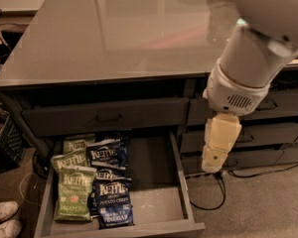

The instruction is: Pick green jalapeno chip bag from middle drawer and place on counter

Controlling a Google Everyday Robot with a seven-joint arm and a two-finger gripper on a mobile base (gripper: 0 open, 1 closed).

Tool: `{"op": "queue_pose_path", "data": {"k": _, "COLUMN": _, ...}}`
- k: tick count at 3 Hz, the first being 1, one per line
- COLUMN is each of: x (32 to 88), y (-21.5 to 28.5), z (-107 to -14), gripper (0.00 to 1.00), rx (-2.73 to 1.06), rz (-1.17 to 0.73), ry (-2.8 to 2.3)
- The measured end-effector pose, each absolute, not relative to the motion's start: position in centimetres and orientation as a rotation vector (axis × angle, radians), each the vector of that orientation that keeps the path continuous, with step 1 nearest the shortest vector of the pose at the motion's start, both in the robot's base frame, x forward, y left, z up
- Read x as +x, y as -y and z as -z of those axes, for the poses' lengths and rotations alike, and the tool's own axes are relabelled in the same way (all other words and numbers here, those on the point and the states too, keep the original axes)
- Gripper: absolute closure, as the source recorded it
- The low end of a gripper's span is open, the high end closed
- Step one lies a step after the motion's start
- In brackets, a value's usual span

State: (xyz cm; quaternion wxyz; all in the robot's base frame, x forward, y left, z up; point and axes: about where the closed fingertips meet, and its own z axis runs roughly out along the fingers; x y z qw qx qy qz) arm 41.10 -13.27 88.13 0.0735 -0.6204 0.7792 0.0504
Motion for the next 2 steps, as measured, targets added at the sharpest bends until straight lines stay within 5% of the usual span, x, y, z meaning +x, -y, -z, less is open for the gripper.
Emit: {"op": "queue_pose_path", "data": {"k": 2, "x": 40.9, "y": 11.7, "z": -86.2, "gripper": 0.00, "rx": -1.821, "rz": -0.225, "ry": -2.333}}
